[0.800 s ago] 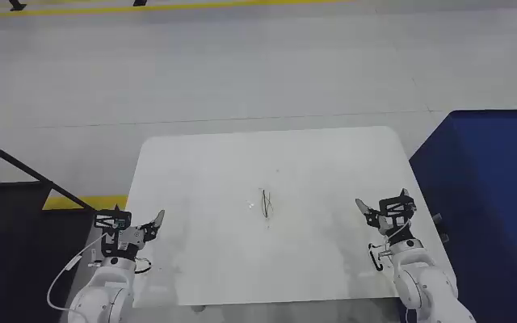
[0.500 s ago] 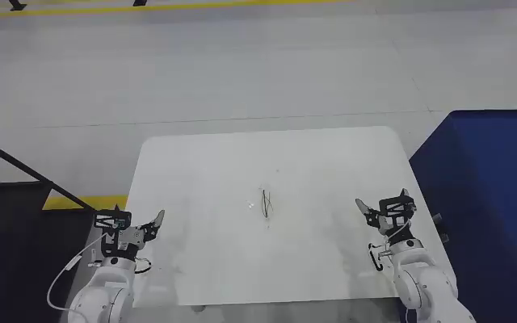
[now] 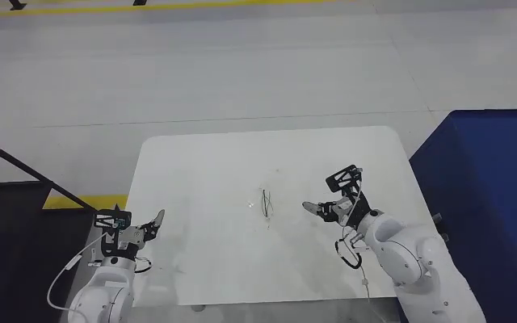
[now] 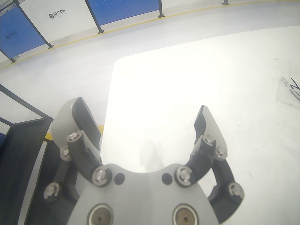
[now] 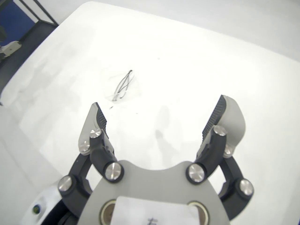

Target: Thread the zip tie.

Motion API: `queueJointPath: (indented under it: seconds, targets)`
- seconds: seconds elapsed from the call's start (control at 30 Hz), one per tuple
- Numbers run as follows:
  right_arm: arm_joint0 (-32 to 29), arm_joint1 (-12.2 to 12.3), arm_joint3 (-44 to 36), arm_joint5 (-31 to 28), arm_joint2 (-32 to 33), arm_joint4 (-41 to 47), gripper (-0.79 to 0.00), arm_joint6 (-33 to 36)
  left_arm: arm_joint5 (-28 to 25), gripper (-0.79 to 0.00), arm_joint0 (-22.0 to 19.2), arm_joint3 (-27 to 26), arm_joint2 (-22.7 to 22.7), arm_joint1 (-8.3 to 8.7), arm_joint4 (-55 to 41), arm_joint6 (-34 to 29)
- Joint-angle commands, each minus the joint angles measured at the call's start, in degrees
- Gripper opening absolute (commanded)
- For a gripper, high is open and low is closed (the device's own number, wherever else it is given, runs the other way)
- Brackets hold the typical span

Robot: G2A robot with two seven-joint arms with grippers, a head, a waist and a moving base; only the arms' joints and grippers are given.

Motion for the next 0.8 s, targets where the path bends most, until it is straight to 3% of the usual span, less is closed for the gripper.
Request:
queueJointPath:
  seconds: [0.0, 0.3, 0.4, 0.5, 0.6, 0.77]
  targets:
    - [2.09, -0.05, 0.36, 0.85, -0.49, 1.96, 0.000, 4.79, 0.00, 0.000, 0.00, 0.00, 0.00, 0.00, 0.00, 0.00]
    - [2.09, -0.05, 0.36, 0.85, -0.49, 1.96, 0.000, 4.79, 0.00, 0.000, 0.00, 0.00, 0.00, 0.00, 0.00, 0.00]
    - [4.72, 0.04, 1.47, -1.40, -1.17, 7.22, 0.000, 10.52, 0.00, 0.000, 0.00, 0.00, 0.00, 0.00, 0.00, 0.00]
    - [15.97, -0.41, 5.59, 4.46, -3.49, 15.21, 0.000, 22.02, 0.00, 0.000, 0.00, 0.00, 0.00, 0.00, 0.00, 0.00]
    - [32.62, -1.80, 17.06, 12.19, -9.73, 25.80, 0.000, 33.46, 0.00, 0.000, 0.00, 0.00, 0.00, 0.00, 0.00, 0.00]
    - [56.23, -5.29, 41.71, 19.71, -29.20, 37.08, 0.000, 33.74, 0.00, 0.000, 0.00, 0.00, 0.00, 0.00, 0.00, 0.00]
